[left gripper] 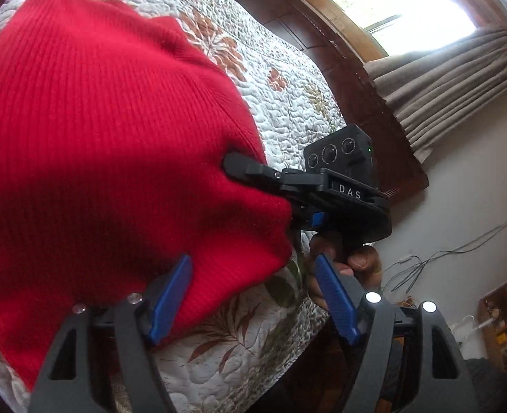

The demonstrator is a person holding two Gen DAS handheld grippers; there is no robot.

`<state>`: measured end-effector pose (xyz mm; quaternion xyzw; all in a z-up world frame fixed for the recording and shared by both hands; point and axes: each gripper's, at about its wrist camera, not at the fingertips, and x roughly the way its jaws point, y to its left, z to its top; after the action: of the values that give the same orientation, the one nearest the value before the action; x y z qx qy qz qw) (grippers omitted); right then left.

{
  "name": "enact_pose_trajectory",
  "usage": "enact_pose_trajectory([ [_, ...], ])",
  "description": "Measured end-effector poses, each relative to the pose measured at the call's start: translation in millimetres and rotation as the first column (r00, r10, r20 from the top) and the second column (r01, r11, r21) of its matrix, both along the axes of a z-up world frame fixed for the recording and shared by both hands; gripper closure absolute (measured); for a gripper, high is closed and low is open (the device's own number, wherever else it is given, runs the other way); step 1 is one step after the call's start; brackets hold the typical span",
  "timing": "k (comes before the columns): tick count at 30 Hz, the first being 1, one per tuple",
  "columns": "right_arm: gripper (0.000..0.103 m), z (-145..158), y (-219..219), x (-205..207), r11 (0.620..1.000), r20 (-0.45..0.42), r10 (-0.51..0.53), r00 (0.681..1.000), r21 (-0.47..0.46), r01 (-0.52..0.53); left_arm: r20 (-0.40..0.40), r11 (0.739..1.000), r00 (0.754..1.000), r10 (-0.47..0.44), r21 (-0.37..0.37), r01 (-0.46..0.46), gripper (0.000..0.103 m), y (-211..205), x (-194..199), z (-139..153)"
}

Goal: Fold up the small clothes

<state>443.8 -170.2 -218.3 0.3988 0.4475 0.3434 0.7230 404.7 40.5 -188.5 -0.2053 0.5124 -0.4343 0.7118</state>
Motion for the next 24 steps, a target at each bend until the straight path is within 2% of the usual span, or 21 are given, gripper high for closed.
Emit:
enact_pose_trajectory([
  [4,0.057,2.5,-6.1,21.4,0.992,-0.015,-0.001,1.000,0.124,0.003,0.047,0.999,0.999,-0.008,-0.050,0.011,0.029,-3.8,-4.1,12.0],
  [7,0.046,6.9,-7.8,49.3,0.986,-0.053,-0.017,0.998,0.162,0.026,0.107,0.998,0.994,-0.026,-0.055,0.032,0.029,-13.0,-7.2,19.8],
  [8,0.045,7.2,-7.6,58.5,0.984,-0.068,-0.017,0.998,0.177,0.029,0.103,0.997,0.994,-0.040,-0.069,0.047,0.029,-17.0,-6.4,19.5],
  [11,0.046,10.8,-7.7,79.5,0.983,-0.089,-0.023,0.996,0.182,0.039,0.052,0.994,0.995,-0.085,-0.061,0.088,0.029,-32.1,-2.5,5.6],
  [12,0.057,15.7,-8.9,83.5,0.988,-0.070,-0.037,0.997,0.144,0.047,0.046,0.995,0.995,-0.087,-0.037,0.089,0.030,-35.6,-1.7,0.0],
  [13,0.086,24.9,-8.1,84.0,0.996,-0.018,-0.050,0.999,0.071,0.051,0.041,0.996,0.995,-0.088,-0.024,0.089,0.031,-38.6,-0.6,-5.0],
  [14,0.090,38.6,-14.2,79.8,0.998,0.049,-0.058,0.997,-0.010,0.059,0.038,0.996,0.995,-0.088,-0.027,0.089,0.032,-38.6,0.0,-6.9],
  [15,0.091,50.1,-11.6,75.9,0.992,0.118,-0.067,0.991,-0.100,0.079,0.036,0.996,0.996,-0.084,-0.034,0.085,0.033,-37.9,1.0,-8.0],
  [17,0.093,56.2,-5.2,72.4,0.968,0.209,-0.073,0.975,-0.221,0.120,0.030,0.996,0.996,-0.081,-0.035,0.082,0.036,-36.5,3.0,-11.2],
  [19,0.093,51.5,-1.4,75.3,0.931,0.230,-0.084,0.969,-0.330,0.159,0.039,0.996,0.996,-0.085,-0.010,0.085,0.040,-38.2,3.9,-14.6],
  [20,0.091,45.6,-2.7,77.9,0.923,0.223,-0.093,0.970,-0.346,0.168,0.047,0.996,0.995,-0.087,-0.001,0.087,0.041,-38.5,2.2,-14.3],
  [21,0.085,36.1,-7.3,80.0,0.929,0.206,-0.102,0.973,-0.330,0.167,0.053,0.996,0.995,-0.087,0.004,0.087,0.041,-38.8,1.0,-12.6],
  [22,0.083,28.3,-14.5,80.6,0.942,0.189,-0.103,0.976,-0.298,0.157,0.058,0.996,0.995,-0.086,0.006,0.085,0.041,-38.4,-0.5,-9.1],
  [23,0.080,26.7,-20.8,79.2,0.949,0.180,-0.101,0.978,-0.278,0.149,0.065,0.996,0.994,-0.084,0.000,0.084,0.040,-37.7,-2.6,-3.9],
  [24,0.073,30.3,-25.8,76.9,0.950,0.178,-0.104,0.979,-0.275,0.151,0.081,0.996,0.993,-0.083,-0.022,0.085,0.040,-35.3,-5.2,2.9],
])
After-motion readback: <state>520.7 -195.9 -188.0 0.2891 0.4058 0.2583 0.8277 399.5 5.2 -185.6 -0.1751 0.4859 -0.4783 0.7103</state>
